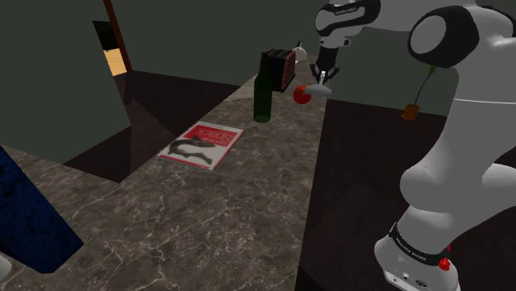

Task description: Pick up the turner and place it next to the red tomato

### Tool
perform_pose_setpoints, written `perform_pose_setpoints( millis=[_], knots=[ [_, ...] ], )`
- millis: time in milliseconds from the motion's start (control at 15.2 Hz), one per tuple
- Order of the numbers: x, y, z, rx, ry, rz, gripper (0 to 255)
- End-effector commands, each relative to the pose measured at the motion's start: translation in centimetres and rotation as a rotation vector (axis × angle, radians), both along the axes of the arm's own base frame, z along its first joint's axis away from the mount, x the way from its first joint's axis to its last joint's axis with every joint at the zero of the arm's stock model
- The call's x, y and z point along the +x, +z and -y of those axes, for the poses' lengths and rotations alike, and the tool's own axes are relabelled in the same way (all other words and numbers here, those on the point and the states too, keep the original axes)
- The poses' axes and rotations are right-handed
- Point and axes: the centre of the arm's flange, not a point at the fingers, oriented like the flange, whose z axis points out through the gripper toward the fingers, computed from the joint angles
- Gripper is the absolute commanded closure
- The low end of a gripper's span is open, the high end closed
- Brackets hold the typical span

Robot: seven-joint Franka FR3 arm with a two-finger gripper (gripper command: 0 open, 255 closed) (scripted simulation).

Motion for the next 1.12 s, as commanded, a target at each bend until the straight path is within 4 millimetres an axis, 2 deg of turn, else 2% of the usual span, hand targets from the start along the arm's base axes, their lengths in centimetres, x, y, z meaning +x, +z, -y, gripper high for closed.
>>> perform_pose_setpoints(
  millis=[0,264,1056],
  knots=[
    [0.6,0.1,2.7,0.000,0.000,0.000,255],
    [2.2,0.1,8.1,0.000,0.000,0.000,255],
    [2.2,-6.2,8.1,0.000,0.000,0.000,255]
  ],
)
